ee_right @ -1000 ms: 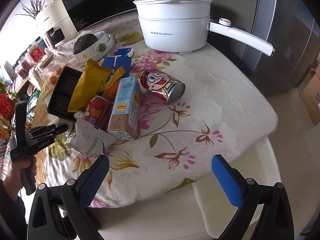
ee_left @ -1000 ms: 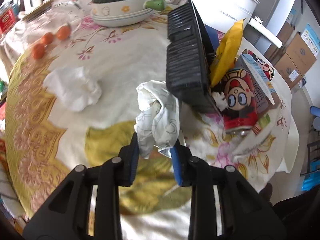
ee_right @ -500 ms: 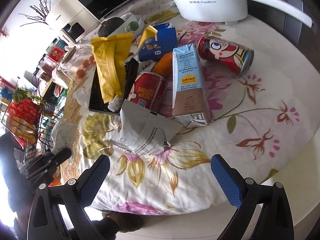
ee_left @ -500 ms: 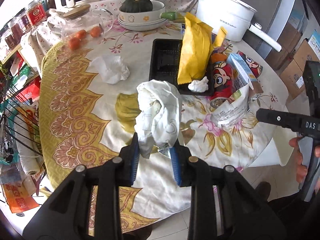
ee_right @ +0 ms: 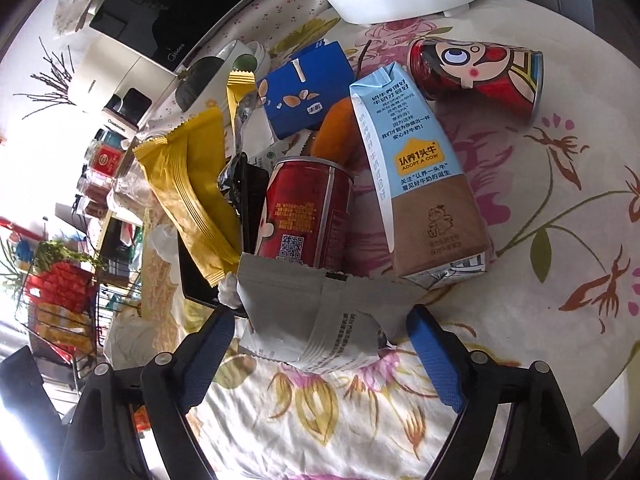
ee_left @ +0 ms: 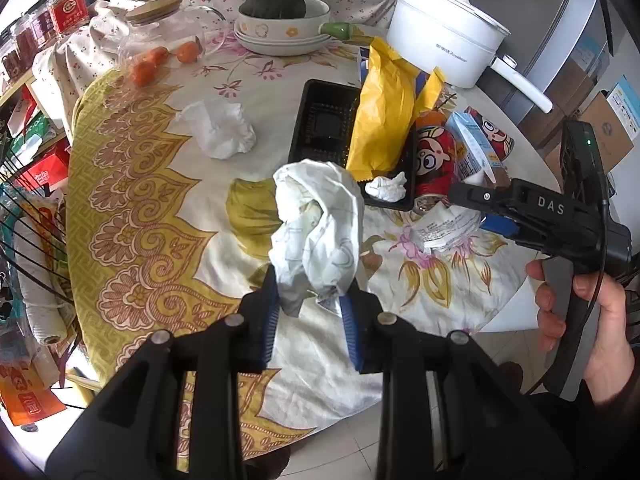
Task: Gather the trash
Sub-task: 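Lift the tissue with the left gripper while the right gripper grasps the grey wrapper, then carry tissue and grey wrapper to the white bin and open both grippers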
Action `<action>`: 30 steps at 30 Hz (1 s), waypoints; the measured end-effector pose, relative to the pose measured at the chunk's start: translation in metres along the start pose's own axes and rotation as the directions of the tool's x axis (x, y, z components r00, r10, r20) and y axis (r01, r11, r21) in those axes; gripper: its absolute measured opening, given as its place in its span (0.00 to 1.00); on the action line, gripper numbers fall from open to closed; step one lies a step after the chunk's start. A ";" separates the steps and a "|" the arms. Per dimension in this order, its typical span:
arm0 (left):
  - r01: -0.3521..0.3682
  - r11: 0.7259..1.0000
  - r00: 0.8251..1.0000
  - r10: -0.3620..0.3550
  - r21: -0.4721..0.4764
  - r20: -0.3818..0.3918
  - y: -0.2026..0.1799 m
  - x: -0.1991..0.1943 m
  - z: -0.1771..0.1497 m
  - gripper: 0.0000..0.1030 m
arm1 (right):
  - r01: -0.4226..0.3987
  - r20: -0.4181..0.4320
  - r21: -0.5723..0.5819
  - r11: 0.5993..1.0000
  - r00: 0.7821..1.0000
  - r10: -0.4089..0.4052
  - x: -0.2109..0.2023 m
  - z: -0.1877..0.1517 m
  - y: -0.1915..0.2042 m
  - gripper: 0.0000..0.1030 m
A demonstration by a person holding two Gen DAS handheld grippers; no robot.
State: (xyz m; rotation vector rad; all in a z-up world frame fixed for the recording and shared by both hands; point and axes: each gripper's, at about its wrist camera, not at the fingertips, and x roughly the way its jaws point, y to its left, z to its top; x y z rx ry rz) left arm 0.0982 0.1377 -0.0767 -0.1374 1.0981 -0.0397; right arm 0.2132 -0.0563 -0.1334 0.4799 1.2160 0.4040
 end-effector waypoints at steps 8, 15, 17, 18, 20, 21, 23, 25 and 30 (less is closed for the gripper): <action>0.030 1.000 1.000 -0.030 -0.009 0.002 0.000 -0.002 -0.002 0.30 | -0.005 0.042 -0.085 0.996 0.999 0.008 -0.020 -0.003 0.015 0.66; 0.087 0.996 0.996 -0.088 0.015 0.012 -0.025 -0.005 -0.003 0.30 | 0.047 0.082 -0.169 0.984 0.996 -0.033 -0.060 -0.007 0.012 0.65; 0.101 0.995 0.995 -0.101 0.027 0.010 -0.035 -0.003 -0.002 0.30 | 0.070 0.095 -0.181 0.981 0.994 -0.054 -0.072 -0.009 0.005 0.65; 0.107 0.994 0.994 -0.107 0.032 0.008 -0.040 -0.002 -0.002 0.30 | 0.088 0.103 -0.184 0.979 0.992 -0.069 -0.078 -0.009 0.000 0.65; 0.115 0.992 0.993 -0.115 0.052 0.006 -0.053 0.001 0.000 0.30 | 0.122 0.120 -0.184 0.975 0.988 -0.101 -0.091 -0.010 -0.012 0.65; 0.116 0.991 0.993 -0.117 0.063 0.006 -0.059 0.002 0.001 0.30 | 0.134 0.125 -0.181 0.974 0.986 -0.113 -0.098 -0.010 -0.018 0.65; 0.124 0.989 0.992 -0.125 0.086 0.002 -0.073 0.005 0.003 0.30 | 0.158 0.136 -0.165 0.974 0.981 -0.136 -0.112 -0.010 -0.036 0.65; 0.139 0.985 0.990 -0.140 0.104 -0.005 -0.087 0.009 0.005 0.30 | 0.178 0.145 -0.143 0.974 0.977 -0.157 -0.125 -0.010 -0.053 0.65; 0.169 0.974 0.985 -0.170 0.151 -0.010 -0.121 0.015 0.006 0.30 | 0.233 0.162 -0.095 0.968 0.963 -0.216 -0.155 -0.011 -0.096 0.65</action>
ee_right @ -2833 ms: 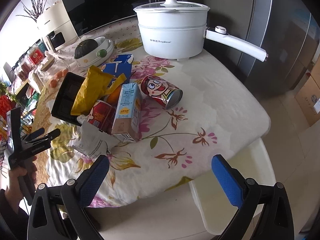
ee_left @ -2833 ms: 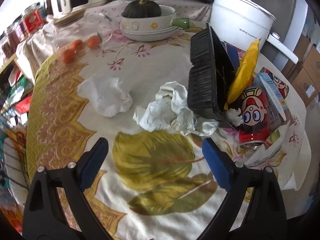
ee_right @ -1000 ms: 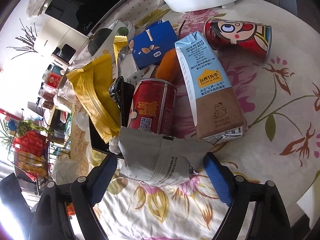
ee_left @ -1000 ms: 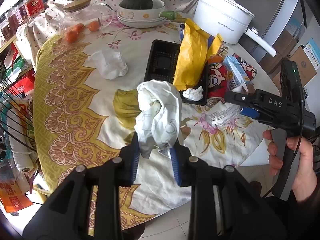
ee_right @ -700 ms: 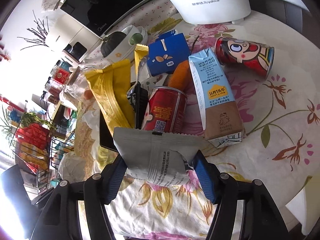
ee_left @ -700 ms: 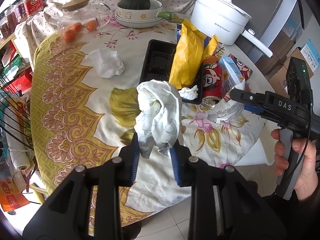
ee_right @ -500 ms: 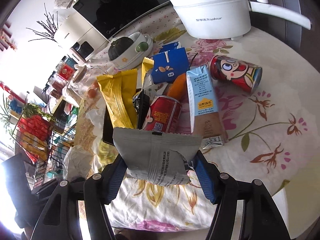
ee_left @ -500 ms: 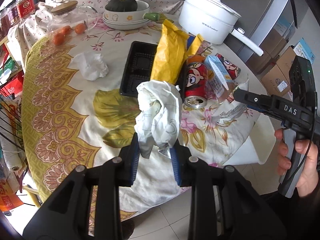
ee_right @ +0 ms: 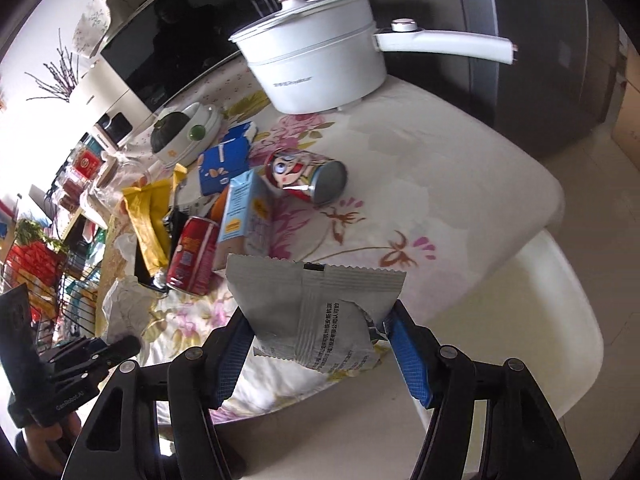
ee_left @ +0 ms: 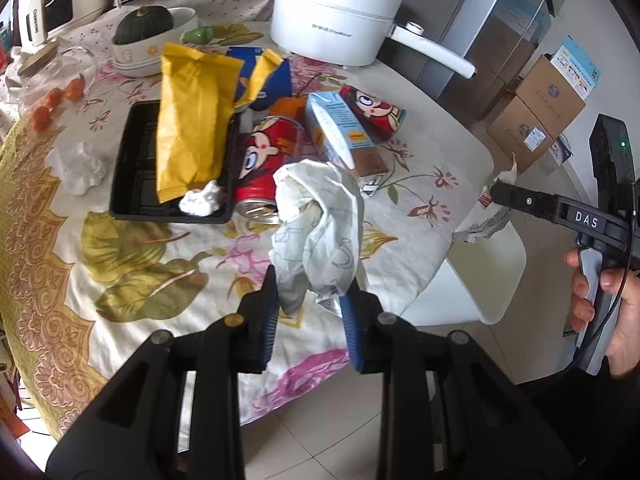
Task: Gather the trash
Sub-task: 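Carry tissue and grey wrapper to the white bin and open both grippers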
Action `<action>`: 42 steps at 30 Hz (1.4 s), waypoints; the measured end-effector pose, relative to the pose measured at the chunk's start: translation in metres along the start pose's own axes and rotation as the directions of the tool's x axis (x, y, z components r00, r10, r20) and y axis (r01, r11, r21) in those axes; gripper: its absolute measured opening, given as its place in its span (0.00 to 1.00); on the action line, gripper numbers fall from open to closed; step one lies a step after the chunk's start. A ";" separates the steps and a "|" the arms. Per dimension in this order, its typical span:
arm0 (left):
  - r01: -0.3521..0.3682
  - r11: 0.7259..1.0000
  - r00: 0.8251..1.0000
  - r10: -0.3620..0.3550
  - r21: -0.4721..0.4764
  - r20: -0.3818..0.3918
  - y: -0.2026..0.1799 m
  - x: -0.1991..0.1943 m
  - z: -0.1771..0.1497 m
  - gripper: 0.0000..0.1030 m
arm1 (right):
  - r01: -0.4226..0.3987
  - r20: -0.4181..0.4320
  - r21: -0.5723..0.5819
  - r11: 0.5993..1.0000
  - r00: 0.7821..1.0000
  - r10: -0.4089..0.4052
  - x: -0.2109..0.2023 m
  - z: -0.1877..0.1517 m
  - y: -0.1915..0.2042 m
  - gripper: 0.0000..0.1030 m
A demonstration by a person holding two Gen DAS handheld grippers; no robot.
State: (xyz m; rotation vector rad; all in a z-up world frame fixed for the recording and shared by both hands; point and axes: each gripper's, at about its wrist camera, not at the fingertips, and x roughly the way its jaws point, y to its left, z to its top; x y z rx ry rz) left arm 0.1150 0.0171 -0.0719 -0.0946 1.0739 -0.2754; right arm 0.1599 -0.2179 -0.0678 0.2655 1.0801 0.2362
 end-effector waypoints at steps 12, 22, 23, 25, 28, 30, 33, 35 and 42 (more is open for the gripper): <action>0.098 0.977 0.995 -0.095 0.188 -0.027 -0.102 0.044 0.006 0.30 | 0.125 -0.007 0.090 0.988 0.992 -0.125 -0.036 -0.019 -0.096 0.65; 0.178 0.936 0.983 -0.153 0.303 -0.102 -0.170 0.091 0.001 0.30 | 0.183 -0.035 0.134 0.974 0.983 -0.179 -0.050 -0.032 -0.139 0.65; 0.183 0.934 0.982 -0.158 0.307 -0.106 -0.174 0.096 0.001 0.30 | 0.188 -0.039 0.133 0.973 0.982 -0.184 -0.050 -0.033 -0.142 0.65; 0.187 0.932 0.981 -0.160 0.312 -0.110 -0.182 0.104 0.001 0.30 | 0.202 -0.049 0.129 0.971 0.979 -0.197 -0.050 -0.033 -0.146 0.65; 0.187 0.928 0.981 -0.160 0.322 -0.110 -0.186 0.111 0.002 0.31 | 0.224 -0.060 0.126 0.966 0.974 -0.218 -0.050 -0.034 -0.153 0.65; 0.185 0.926 0.981 -0.158 0.329 -0.108 -0.190 0.117 0.003 0.35 | 0.236 -0.066 0.129 0.963 0.971 -0.229 -0.051 -0.035 -0.159 0.65; 0.138 0.931 0.990 -0.122 0.337 -0.070 -0.193 0.117 0.006 0.60 | 0.244 -0.071 0.139 0.960 0.969 -0.236 -0.051 -0.035 -0.164 0.65; 0.122 0.934 0.993 -0.115 0.337 -0.039 -0.193 0.112 0.008 0.70 | 0.247 -0.075 0.142 0.959 0.968 -0.238 -0.050 -0.034 -0.168 0.65; 0.055 0.914 0.998 -0.058 0.401 -0.005 -0.198 0.107 0.009 0.80 | 0.264 -0.090 0.149 0.953 0.963 -0.252 -0.049 -0.036 -0.173 0.66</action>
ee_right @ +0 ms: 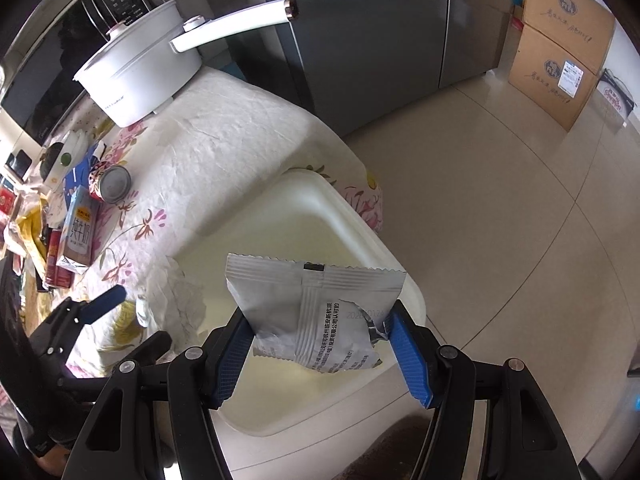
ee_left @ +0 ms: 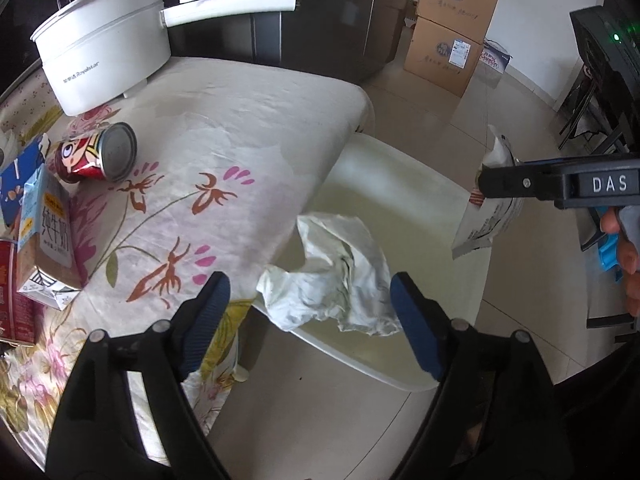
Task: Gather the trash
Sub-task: 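Carry tissue and grey wrapper to the white bin and open both grippers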
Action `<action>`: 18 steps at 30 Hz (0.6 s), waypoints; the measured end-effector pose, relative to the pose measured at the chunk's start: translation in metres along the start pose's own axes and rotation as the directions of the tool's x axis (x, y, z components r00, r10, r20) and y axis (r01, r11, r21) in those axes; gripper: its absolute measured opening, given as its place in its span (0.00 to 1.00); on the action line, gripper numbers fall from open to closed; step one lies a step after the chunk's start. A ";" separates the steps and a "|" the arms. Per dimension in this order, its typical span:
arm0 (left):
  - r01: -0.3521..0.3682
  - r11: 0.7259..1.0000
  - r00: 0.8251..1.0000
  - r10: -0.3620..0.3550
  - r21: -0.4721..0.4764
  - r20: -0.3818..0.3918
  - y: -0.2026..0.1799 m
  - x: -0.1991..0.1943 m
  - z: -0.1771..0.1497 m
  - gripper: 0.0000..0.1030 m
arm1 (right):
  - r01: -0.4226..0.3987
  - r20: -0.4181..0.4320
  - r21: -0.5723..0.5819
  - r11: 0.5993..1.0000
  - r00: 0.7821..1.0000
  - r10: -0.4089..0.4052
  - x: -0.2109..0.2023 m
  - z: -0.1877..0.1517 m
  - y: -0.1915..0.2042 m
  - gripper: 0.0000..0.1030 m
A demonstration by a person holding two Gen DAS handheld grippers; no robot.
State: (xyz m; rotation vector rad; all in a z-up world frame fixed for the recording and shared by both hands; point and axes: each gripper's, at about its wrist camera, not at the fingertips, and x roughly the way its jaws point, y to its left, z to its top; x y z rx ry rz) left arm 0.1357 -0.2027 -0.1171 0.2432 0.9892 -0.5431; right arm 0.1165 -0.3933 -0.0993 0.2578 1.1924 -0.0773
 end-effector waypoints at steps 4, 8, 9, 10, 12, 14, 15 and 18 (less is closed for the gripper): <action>-0.023 1.000 1.000 0.023 0.021 0.000 -0.002 -0.002 -0.001 0.81 | 0.010 -0.005 0.004 1.000 1.000 -0.010 0.003 0.001 -0.001 0.66; -0.035 0.999 0.999 0.035 0.010 -0.001 0.003 -0.007 -0.002 0.82 | 0.022 -0.007 0.003 1.000 1.000 -0.022 0.005 0.001 0.001 0.67; -0.037 0.999 0.999 0.037 0.007 -0.001 0.004 -0.008 -0.003 0.82 | 0.025 -0.006 0.004 1.000 1.000 -0.025 0.006 0.002 0.002 0.67; -0.040 0.999 0.999 0.040 0.003 -0.001 0.006 -0.010 -0.004 0.82 | 0.028 -0.005 0.004 1.000 1.000 -0.028 0.006 0.002 0.002 0.67; -0.045 0.999 0.999 0.045 -0.006 0.000 0.011 -0.014 -0.005 0.82 | 0.038 0.000 0.006 0.999 0.999 -0.038 0.006 0.002 0.003 0.67; -0.048 0.999 0.999 0.048 -0.016 0.002 0.016 -0.019 -0.007 0.82 | 0.047 0.003 0.006 0.999 0.999 -0.047 0.006 0.003 0.004 0.67; -0.048 0.999 0.999 0.048 -0.020 0.002 0.017 -0.021 -0.008 0.82 | 0.050 0.005 0.007 0.999 0.999 -0.050 0.006 0.004 0.004 0.68; -0.054 0.998 0.999 0.054 -0.042 0.000 0.024 -0.027 -0.011 0.83 | 0.067 -0.002 0.019 0.998 0.998 -0.067 0.007 0.006 0.005 0.83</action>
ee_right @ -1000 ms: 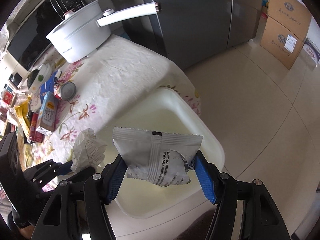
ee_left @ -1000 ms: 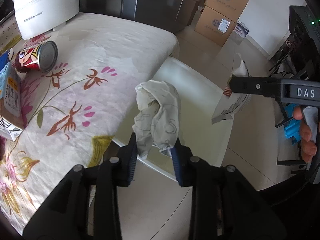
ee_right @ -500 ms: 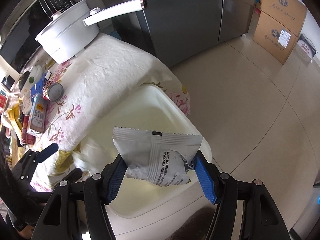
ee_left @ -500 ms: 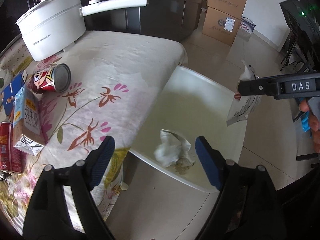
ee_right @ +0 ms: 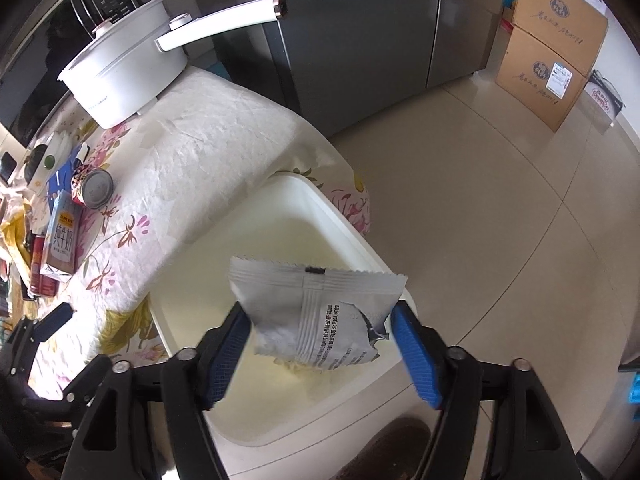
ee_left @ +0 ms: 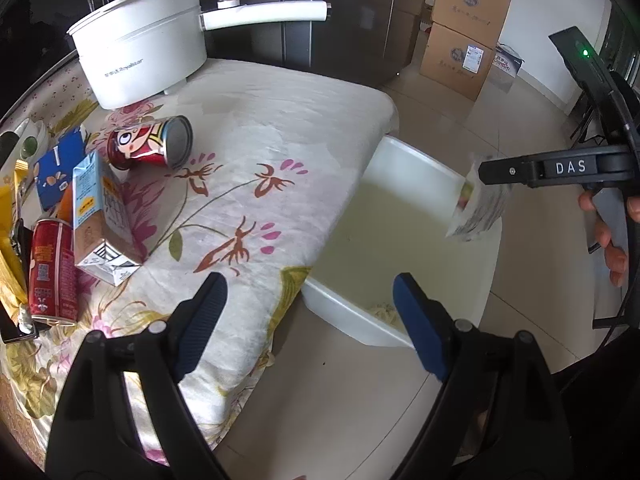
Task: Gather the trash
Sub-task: 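Carry tissue and grey wrapper to the white bin and open both grippers, then grasp the red can with the left gripper while the right grasps the milk carton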
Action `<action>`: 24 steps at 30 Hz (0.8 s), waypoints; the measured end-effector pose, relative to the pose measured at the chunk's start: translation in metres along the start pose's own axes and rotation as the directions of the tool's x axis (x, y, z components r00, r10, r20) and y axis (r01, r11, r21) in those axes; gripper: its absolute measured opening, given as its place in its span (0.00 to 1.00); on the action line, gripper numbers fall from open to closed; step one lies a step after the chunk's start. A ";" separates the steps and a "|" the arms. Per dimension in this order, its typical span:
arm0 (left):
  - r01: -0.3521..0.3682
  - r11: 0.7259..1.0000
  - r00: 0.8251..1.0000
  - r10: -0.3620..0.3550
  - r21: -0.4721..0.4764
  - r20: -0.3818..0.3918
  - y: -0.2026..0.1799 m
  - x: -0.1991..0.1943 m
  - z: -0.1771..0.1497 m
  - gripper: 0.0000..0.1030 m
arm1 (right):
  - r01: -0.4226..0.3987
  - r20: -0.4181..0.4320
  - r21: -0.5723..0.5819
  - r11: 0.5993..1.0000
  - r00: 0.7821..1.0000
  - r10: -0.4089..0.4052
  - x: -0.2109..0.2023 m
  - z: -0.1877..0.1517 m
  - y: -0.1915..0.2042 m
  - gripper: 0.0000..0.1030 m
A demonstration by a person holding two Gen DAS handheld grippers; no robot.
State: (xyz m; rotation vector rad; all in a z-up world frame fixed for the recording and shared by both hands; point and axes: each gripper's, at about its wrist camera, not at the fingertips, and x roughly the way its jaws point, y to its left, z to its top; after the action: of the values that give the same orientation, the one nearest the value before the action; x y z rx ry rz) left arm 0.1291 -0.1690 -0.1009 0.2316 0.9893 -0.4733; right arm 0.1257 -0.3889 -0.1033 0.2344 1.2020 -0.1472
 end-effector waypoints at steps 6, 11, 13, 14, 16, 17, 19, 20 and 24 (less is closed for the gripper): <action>-0.016 1.000 1.000 0.016 -0.024 0.007 0.014 -0.012 -0.006 0.83 | -0.002 0.009 0.003 1.000 1.000 0.002 -0.002 0.002 0.006 0.84; -0.035 0.998 0.999 0.035 -0.049 0.006 0.029 -0.023 -0.013 0.83 | -0.008 0.015 -0.016 1.000 1.000 0.008 -0.004 0.004 0.018 0.84; -0.045 0.997 0.999 0.046 -0.063 0.004 0.036 -0.027 -0.017 0.83 | -0.008 0.019 -0.027 1.000 1.000 0.009 -0.005 0.005 0.024 0.84; -0.052 0.996 0.999 0.052 -0.070 0.003 0.041 -0.029 -0.019 0.83 | -0.008 0.021 -0.033 0.999 1.000 0.009 -0.006 0.005 0.028 0.84; -0.064 0.994 0.998 0.064 -0.084 0.001 0.049 -0.033 -0.022 0.83 | -0.011 0.026 -0.045 0.999 1.000 0.012 -0.008 0.005 0.035 0.85; -0.069 0.993 0.998 0.069 -0.095 -0.001 0.054 -0.035 -0.024 0.83 | -0.013 0.028 -0.051 0.999 1.000 0.015 -0.008 0.006 0.040 0.84; -0.082 0.990 0.997 0.081 -0.115 -0.007 0.065 -0.039 -0.027 0.83 | -0.020 0.028 -0.059 0.998 0.999 0.021 -0.008 0.006 0.048 0.85; -0.090 0.987 0.996 0.089 -0.131 -0.010 0.071 -0.041 -0.028 0.83 | -0.025 0.028 -0.063 0.998 0.999 0.027 -0.008 0.007 0.053 0.85; -0.093 0.974 0.996 0.092 -0.205 -0.018 0.100 -0.047 -0.030 0.83 | -0.048 0.025 -0.076 0.996 0.998 0.050 -0.008 0.007 0.072 0.85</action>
State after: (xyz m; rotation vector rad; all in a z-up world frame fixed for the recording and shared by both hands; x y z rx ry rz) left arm 0.1332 -0.0570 -0.0801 0.0929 1.0232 -0.2825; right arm 0.1465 -0.3215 -0.0858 0.1956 1.1719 -0.0618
